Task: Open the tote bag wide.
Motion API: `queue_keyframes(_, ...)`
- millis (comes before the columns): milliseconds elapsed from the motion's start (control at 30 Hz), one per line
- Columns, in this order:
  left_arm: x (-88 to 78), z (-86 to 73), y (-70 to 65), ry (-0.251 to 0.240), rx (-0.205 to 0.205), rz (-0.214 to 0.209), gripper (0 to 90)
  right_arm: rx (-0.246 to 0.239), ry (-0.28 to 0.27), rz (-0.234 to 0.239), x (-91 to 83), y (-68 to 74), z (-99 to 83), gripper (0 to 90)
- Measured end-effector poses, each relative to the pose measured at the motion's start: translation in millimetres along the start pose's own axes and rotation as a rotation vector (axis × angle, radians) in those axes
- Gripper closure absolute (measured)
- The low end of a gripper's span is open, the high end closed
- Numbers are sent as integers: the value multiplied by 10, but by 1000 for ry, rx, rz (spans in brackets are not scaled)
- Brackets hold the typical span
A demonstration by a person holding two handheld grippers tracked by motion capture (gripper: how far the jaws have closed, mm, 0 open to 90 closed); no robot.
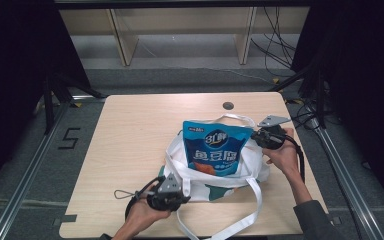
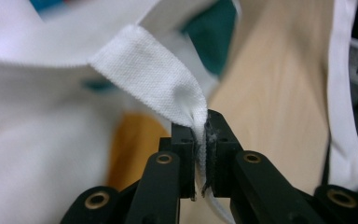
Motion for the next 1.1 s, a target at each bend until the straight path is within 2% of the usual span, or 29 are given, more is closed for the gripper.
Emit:
queue_keyframes(33, 10, -85, -25, 25, 2, 1, 835, -1, 17, -12, 44, -39, -34, 882)
queue_keyframes(67, 35, -187, -54, 43, -8, -8, 835, 21, 25, -18, 86, -45, -66, 882)
queue_keyframes(100, 62, -268, -65, 32, -51, -25, 836, 29, 38, -12, 141, -60, -108, 882)
queue_keyframes(133, 62, -279, -59, 19, -71, -40, 838, 28, 55, -3, 209, -61, -166, 882)
queue_keyframes(200, 74, -255, -28, 25, -72, -22, 838, 19, 88, 0, 309, -21, -256, 880)
queue_keyframes(300, 89, -237, -23, 56, -29, -12, 838, -20, 111, 7, 421, 44, -346, 880)
queue_keyframes(333, 97, -234, -37, 43, -39, -16, 837, -21, 142, 16, 491, 74, -427, 879)
queue_keyframes(367, 86, -243, -22, 55, -29, -9, 836, -19, 149, 18, 540, 88, -478, 879)
queue_keyframes(400, 76, -246, -26, 54, -34, -8, 829, -4, 150, 28, 544, 85, -492, 878)
queue_keyframes(467, 60, -254, -29, 57, -50, -13, 758, -17, 140, 26, 526, 64, -473, 870)
queue_keyframes(500, 41, -247, -44, 52, -58, -19, 694, -13, 146, 23, 504, 72, -462, 858)
queue_keyframes(567, -59, -173, -59, 6, -58, -15, 583, -12, 128, 1, 442, 54, -412, 790)
queue_keyframes(600, -160, -87, -82, -40, -63, -26, 535, 2, 119, 1, 383, 31, -372, 743)
queue_keyframes(633, -225, -23, -85, -74, -62, -18, 487, 41, 91, -9, 304, 12, -306, 706)
queue_keyframes(700, -433, 184, -67, -174, -61, 19, 433, 46, 62, -11, 174, -18, -234, 656)
queue_keyframes(733, -497, 247, -47, -197, -57, 22, 438, 53, 48, 4, 78, -18, -190, 645)
queue_keyframes(767, -573, 340, -2, -231, -40, 42, 452, 35, 13, 6, 36, -28, -154, 644)
queue_keyframes(800, -634, 426, 49, -245, -34, 56, 478, 42, -5, 16, -34, 3, -124, 637)
queue_keyframes(833, -664, 507, 108, -264, -26, 72, 522, 29, -11, 30, -106, 32, -102, 637)
queue_keyframes(867, -663, 580, 184, -283, -30, 84, 562, 21, -21, 49, -163, 83, -87, 641)
queue_keyframes(900, -636, 639, 281, -289, -61, 110, 604, 37, -15, 90, -233, 168, -82, 656)
queue_keyframes(933, -605, 668, 349, -284, -42, 113, 660, 26, -14, 135, -313, 253, -87, 687)
queue_keyframes(1000, -474, 675, 487, -261, -55, 114, 742, -6, -17, 186, -417, 383, -107, 744)
queue_keyframes(1067, -318, 598, 597, -224, -76, 117, 763, -45, -16, 242, -514, 525, -161, 796)
queue_keyframes(1100, -248, 526, 634, -204, -102, 108, 774, -43, -5, 270, -559, 605, -204, 816)
Point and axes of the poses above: each handheld gripper's, and its own axes: x roughly forward along the jaws, z roughly out of its top, y roughly to its left, the point moved 6 cm from there along x, roughly forward along the jaws, and after that the axes turned 10 degrees about -z, right-handed, at the moved point
